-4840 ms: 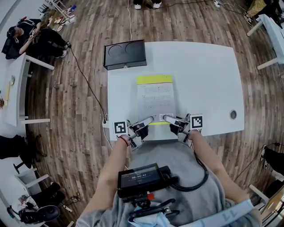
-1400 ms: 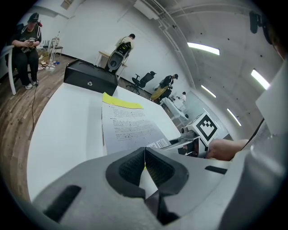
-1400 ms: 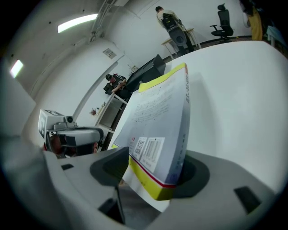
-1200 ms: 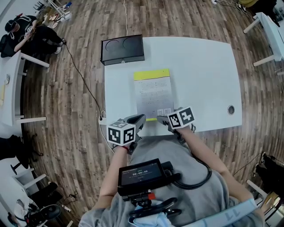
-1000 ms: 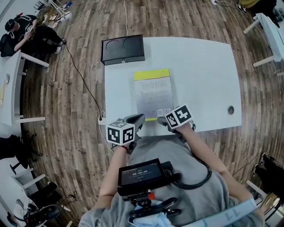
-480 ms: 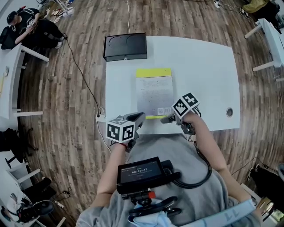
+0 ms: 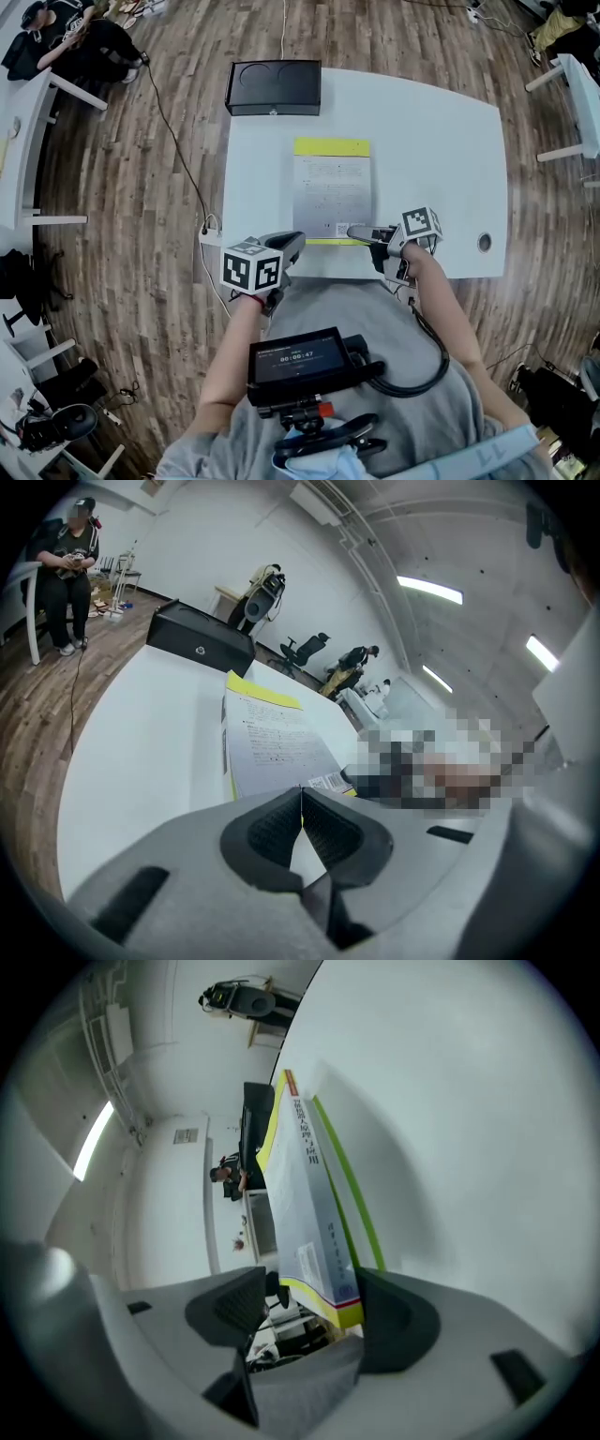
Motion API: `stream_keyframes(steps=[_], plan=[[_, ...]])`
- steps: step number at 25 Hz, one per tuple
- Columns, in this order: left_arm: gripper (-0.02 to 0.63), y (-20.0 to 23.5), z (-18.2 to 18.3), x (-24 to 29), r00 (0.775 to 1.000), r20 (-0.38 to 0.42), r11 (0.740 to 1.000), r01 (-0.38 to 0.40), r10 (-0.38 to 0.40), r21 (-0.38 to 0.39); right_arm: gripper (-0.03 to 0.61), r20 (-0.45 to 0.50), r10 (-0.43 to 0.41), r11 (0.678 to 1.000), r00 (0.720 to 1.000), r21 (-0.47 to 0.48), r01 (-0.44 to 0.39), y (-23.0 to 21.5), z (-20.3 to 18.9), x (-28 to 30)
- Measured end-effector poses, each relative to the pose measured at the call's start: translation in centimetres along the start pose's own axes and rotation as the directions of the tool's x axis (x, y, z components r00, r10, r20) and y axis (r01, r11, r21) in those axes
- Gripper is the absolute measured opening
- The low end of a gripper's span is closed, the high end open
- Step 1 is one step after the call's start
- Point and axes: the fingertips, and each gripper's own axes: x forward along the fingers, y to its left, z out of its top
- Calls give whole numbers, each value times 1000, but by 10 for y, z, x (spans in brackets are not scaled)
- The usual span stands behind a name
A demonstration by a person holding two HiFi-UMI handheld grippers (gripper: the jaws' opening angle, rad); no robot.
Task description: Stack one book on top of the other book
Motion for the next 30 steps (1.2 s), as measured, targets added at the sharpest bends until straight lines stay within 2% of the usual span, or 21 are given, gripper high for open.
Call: stream_keyframes(steps=[4,7,10,20,25,30], plan=[[18,-4,2,2,1000,1,1000,-2,2,3,268,168,-69,997,983,-33,75,0,3,-4],[18,-8,2,4,1000,-5,1000,-3,3,13,268,206,-121,982,971,-119,148,1,0,-4],[18,-14,3,6,1000,-11,1000,-3,3,24,268,220,-134,972,966,-159,171,2,-3,-5],[18,-36,-2,12,1000,-25,998,-5,7,57,268,269,-70,981,961,-154,115,9,-9,-15],[18,-47,-8,11,1000,-23,998,-13,14,63,268,312,27,998,950,-60,-8,14,-10,-24],[18,-56,-15,8,1000,-15,998,-21,22,64,268,325,69,997,943,12,-77,7,-18,-32]])
